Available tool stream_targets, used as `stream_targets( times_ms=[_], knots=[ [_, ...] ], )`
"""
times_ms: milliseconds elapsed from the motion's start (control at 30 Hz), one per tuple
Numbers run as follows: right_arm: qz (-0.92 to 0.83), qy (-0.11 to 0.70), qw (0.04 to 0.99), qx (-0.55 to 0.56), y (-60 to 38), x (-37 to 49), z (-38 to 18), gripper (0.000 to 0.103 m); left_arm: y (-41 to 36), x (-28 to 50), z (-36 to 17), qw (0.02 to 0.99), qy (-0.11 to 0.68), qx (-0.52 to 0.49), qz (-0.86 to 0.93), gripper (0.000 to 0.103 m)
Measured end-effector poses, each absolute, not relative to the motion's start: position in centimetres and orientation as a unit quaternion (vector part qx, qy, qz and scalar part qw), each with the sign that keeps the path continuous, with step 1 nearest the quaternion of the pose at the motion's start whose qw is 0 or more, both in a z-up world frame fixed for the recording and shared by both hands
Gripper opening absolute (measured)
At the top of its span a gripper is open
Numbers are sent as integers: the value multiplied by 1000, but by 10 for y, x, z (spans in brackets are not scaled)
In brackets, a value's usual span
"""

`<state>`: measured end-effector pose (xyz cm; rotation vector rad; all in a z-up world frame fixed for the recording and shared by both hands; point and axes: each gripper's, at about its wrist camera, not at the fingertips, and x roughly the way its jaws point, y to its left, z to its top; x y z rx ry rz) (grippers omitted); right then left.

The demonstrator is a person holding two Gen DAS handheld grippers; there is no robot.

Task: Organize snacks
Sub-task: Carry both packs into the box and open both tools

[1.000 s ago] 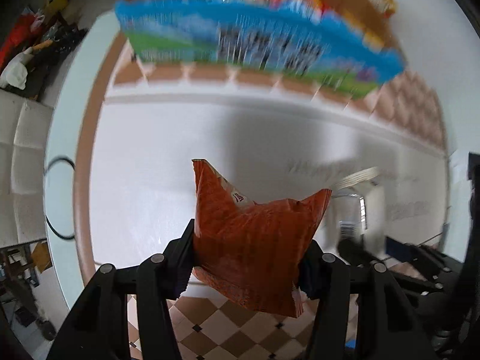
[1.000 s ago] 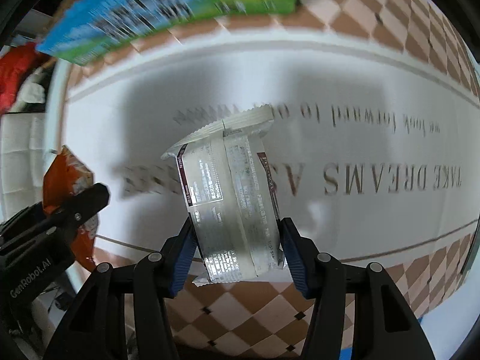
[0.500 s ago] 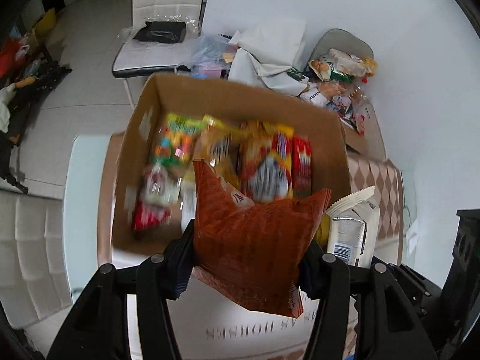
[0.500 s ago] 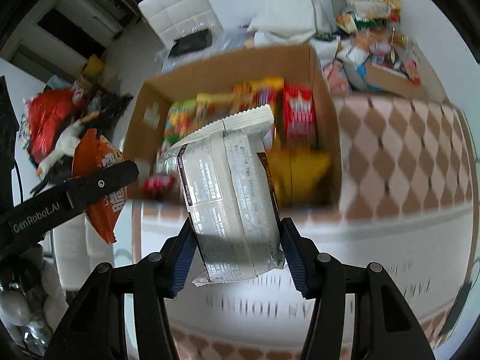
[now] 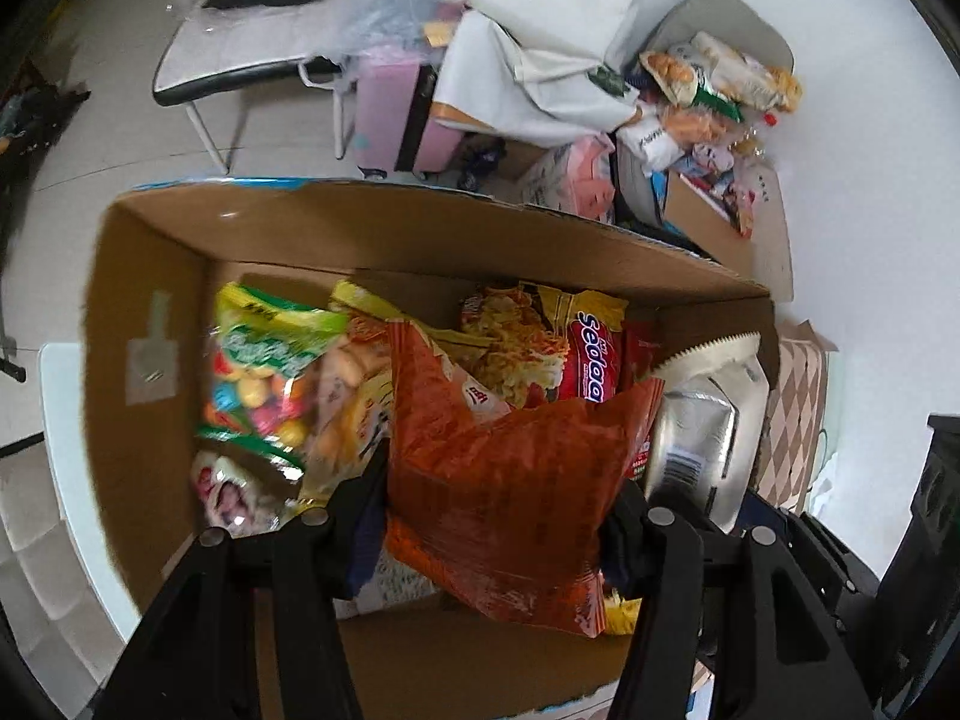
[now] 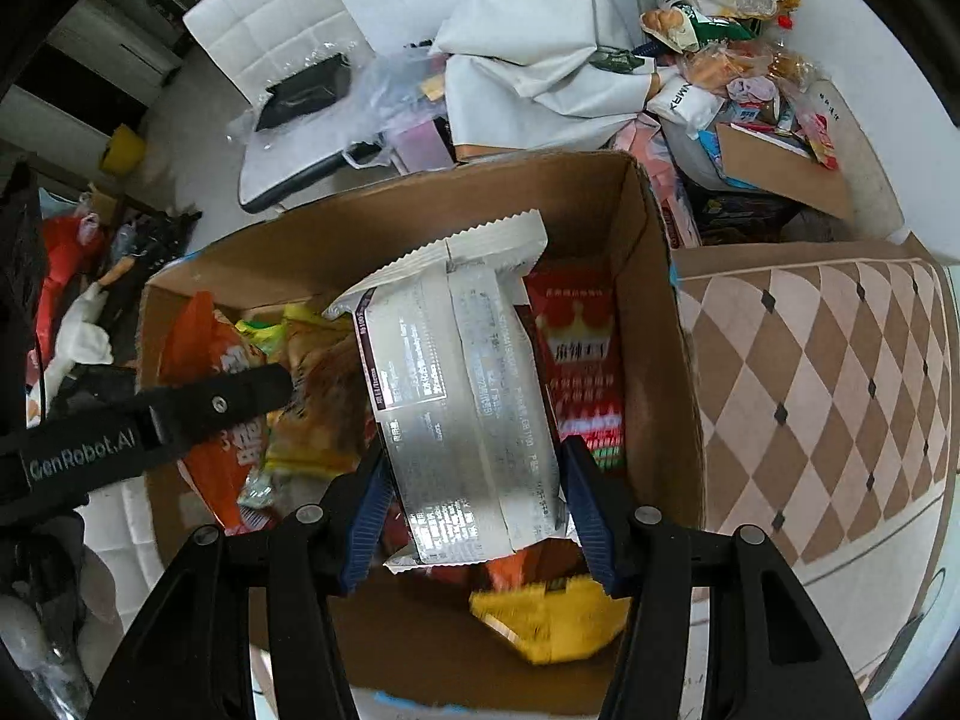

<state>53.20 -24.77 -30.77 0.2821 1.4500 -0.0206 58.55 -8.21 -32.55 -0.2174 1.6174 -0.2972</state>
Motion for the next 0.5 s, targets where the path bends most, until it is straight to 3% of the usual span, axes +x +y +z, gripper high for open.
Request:
stream_targets(
  times_ms=[133,200,333,500],
  knots=[
    [3,673,726,139,-251,549,-328,59,-92,591,-335,666,727,-91,-137,57],
    [6,681,719,142,-252,553,-335,60,-93,591,-338,666,728,-88,-137,65],
    [8,686,718,118,-250,557,-340,87,-93,591,-338,673,722,-83,-136,84],
    [7,685,721,105,-246,555,-335,88,-91,587,-326,688,709,-77,-134,87]
  ],
)
